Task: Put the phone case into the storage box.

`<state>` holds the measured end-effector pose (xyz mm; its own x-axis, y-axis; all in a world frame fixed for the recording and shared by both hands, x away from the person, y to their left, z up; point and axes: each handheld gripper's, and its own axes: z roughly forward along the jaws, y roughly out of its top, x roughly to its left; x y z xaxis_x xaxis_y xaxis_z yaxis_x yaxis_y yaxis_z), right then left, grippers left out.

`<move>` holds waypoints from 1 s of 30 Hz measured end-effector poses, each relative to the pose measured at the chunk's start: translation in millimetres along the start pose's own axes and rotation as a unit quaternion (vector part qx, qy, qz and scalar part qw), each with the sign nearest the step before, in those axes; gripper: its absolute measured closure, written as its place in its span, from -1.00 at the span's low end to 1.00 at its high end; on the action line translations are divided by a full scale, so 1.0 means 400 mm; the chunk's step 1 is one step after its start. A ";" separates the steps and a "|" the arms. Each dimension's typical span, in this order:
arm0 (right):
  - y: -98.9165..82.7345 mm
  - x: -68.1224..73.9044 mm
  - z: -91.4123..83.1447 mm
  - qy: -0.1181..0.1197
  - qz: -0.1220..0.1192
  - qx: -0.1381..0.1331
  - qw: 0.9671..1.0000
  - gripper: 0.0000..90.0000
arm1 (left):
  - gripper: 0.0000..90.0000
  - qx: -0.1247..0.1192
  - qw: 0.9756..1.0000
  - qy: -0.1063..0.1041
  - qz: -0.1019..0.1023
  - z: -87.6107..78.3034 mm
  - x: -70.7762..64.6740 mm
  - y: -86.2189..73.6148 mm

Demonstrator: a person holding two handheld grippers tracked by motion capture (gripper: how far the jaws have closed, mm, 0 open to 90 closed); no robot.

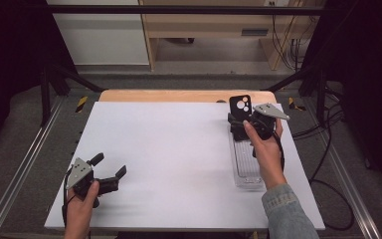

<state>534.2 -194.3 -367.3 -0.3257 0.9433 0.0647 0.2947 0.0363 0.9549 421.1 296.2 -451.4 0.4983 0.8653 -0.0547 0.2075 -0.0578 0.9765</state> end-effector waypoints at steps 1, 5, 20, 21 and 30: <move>-0.002 -0.001 -0.008 0.002 -0.001 0.001 1.000 -0.93 | -0.93 -0.002 1.000 0.003 0.001 -0.005 0.003 0.001; -0.004 -0.008 -0.042 0.007 0.001 -0.003 1.000 -0.93 | -0.93 -0.003 1.000 -0.002 0.001 -0.019 0.012 0.000; 0.020 -0.033 -0.141 0.014 0.010 -0.046 0.999 -0.94 | -0.95 0.001 1.000 -0.023 0.012 -0.065 0.016 -0.009; 0.021 -0.035 -0.144 0.013 0.010 -0.047 0.999 -0.94 | -0.95 0.001 1.000 -0.024 0.012 -0.067 0.016 -0.010; 0.024 -0.061 -0.177 0.007 0.013 -0.056 0.998 -0.93 | -0.95 -0.006 1.000 -0.022 0.002 -0.078 0.022 -0.012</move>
<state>481.3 -240.2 -339.2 -0.3313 0.9389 0.0937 0.2018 -0.0265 0.9791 398.1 319.7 -450.0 0.5350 0.8428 -0.0595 0.1950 -0.0546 0.9793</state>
